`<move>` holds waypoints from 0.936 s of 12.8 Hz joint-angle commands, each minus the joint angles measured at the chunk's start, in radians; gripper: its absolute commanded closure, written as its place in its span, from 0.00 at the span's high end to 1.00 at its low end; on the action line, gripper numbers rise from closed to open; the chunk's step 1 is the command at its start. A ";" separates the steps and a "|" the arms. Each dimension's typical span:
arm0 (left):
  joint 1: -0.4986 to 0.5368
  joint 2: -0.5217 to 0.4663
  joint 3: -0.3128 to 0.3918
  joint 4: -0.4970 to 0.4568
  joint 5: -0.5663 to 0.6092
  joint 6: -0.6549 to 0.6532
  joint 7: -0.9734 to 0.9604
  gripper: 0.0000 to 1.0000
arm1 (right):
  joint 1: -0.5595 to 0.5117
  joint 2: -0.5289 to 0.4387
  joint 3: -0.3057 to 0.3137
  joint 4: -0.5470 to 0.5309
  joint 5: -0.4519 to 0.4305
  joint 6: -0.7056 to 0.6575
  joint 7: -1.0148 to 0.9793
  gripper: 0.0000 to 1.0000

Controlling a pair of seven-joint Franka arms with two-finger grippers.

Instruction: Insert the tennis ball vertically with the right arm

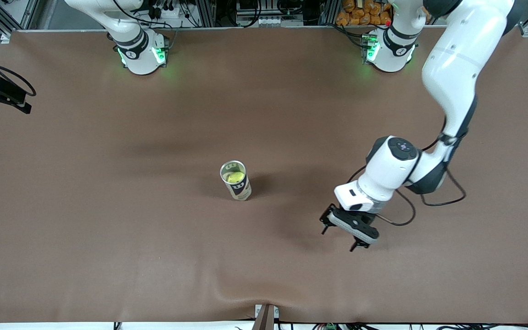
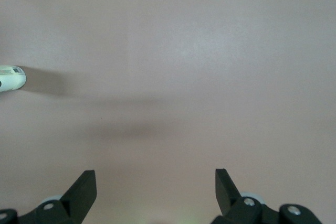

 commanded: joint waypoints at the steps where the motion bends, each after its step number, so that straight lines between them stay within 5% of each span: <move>1: 0.004 -0.119 -0.002 -0.011 -0.070 -0.181 -0.020 1.00 | -0.020 -0.004 0.014 0.006 -0.018 -0.004 -0.005 1.00; 8: 0.089 -0.340 0.007 -0.011 -0.342 -0.589 -0.047 1.00 | -0.025 0.002 0.009 0.026 -0.018 -0.006 -0.004 1.00; 12: 0.162 -0.460 0.006 0.007 -0.379 -0.825 -0.078 1.00 | -0.029 0.002 0.009 0.028 -0.012 -0.006 -0.001 1.00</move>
